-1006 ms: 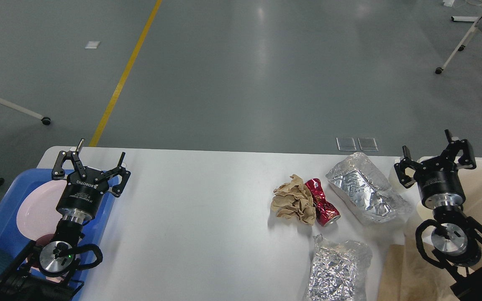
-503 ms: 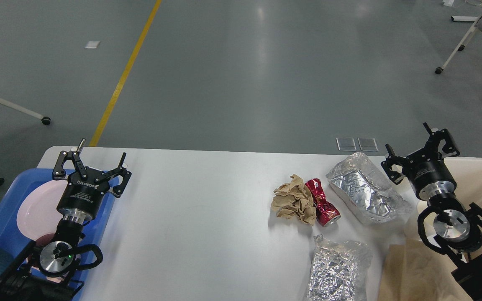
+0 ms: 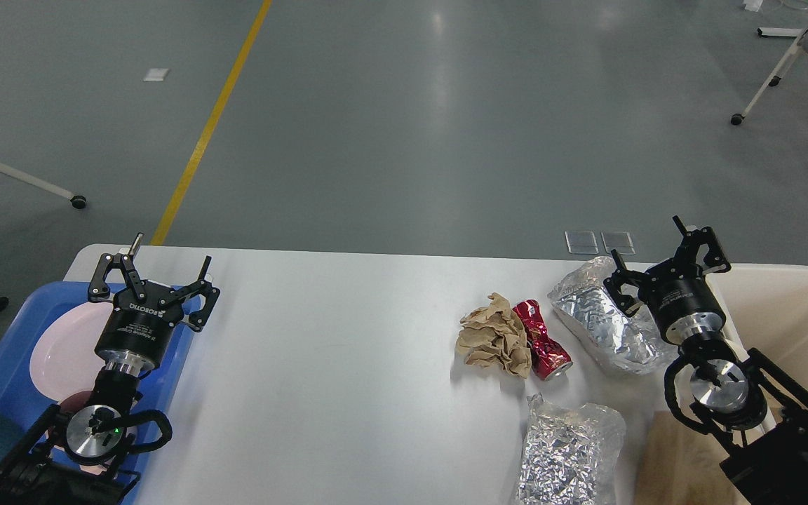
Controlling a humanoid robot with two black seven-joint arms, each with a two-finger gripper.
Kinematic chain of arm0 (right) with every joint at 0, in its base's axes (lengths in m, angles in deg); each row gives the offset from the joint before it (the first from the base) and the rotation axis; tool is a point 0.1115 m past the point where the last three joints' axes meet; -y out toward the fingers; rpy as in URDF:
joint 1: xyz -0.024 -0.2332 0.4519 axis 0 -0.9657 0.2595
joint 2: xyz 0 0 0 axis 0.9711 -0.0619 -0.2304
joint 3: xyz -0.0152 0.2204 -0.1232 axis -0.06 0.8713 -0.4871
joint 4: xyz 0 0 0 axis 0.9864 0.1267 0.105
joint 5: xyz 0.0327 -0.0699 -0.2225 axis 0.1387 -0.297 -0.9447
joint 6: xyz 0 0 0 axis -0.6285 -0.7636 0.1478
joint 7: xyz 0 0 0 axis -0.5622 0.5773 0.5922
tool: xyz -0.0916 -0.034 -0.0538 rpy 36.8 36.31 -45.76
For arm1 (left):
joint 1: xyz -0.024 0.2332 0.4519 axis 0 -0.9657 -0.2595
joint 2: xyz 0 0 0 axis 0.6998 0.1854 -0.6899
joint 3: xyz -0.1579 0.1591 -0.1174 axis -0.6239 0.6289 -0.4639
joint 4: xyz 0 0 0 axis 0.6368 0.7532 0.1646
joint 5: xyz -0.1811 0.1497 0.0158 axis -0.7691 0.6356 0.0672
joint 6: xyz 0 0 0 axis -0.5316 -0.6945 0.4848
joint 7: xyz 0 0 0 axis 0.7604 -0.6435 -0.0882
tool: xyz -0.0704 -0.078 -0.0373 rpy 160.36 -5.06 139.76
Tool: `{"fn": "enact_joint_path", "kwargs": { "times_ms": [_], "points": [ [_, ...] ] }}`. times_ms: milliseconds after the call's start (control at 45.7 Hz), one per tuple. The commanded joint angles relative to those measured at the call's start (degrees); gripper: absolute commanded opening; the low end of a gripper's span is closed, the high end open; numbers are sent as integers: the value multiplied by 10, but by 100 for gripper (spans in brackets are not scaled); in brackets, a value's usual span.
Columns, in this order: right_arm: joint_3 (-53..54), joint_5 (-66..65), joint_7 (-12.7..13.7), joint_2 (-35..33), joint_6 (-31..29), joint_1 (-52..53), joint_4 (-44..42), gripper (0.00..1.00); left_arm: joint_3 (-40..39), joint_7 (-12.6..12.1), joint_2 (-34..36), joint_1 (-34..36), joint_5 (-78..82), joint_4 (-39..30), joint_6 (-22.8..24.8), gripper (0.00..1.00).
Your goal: Tidy desktop
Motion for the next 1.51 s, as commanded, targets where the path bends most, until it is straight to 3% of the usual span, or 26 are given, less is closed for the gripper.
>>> {"fn": "enact_joint_path", "kwargs": {
  "times_ms": [0,197,372,700,896,1093,1224,1487],
  "points": [
    [-6,0,0,-6,-2,-8,-3,100,0,0,0,-1,0,0,0,96],
    [-2,2,2,-11,-5,-10,5,100,0,0,0,-1,0,0,0,96],
    [-2,2,2,-39,-46,-2,17,100,0,0,0,0,0,0,0,97],
    [-8,-1,1,-42,-41,8,15,100,0,0,0,-1,0,0,0,97],
    [-103,2,0,-88,-51,48,8,100,0,0,0,0,0,0,0,96],
    [-327,3,0,-164,-52,172,10,100,0,0,0,0,0,0,0,96],
    [-537,3,1,-234,-53,311,7,100,0,0,0,-1,0,0,0,96],
    [-968,8,2,-239,-71,576,13,100,0,-1,-1,-1,0,0,0,96]
  ]
}}
